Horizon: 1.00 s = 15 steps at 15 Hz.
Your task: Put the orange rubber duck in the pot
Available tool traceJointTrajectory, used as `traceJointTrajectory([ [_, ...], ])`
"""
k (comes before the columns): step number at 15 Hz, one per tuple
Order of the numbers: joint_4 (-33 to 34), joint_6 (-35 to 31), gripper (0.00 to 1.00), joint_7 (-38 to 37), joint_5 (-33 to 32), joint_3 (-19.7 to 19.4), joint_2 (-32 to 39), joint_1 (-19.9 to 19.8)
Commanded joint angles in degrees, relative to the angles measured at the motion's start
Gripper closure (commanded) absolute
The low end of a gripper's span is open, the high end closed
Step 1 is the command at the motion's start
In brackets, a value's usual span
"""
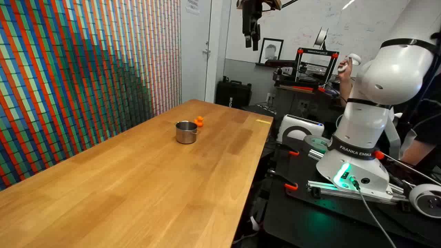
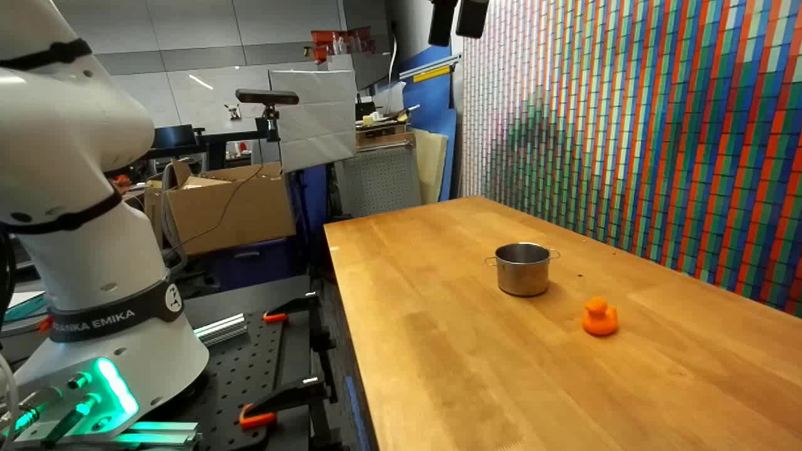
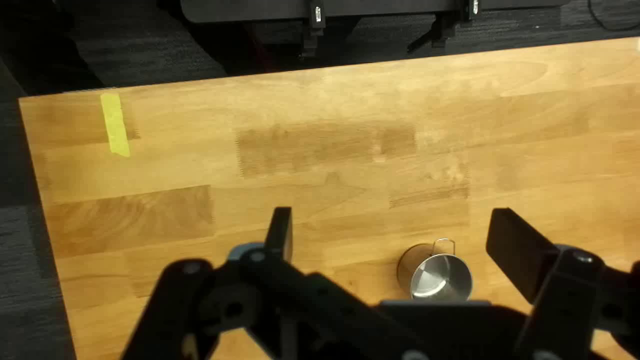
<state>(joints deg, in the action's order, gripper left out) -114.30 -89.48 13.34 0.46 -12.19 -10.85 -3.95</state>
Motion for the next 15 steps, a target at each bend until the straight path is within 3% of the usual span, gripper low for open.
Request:
traceJointTrajectory([
  [1,0.2,0.1,0.00,0.2,0.2,1.0,0.1,-1.1],
  [7,1.3,-2.0,0.00,0.2,0.5,1.3,2.1,-0.8],
  [15,8.8,-17.7,0.00,0.4,0.4,2.9,17.9,-1.3],
])
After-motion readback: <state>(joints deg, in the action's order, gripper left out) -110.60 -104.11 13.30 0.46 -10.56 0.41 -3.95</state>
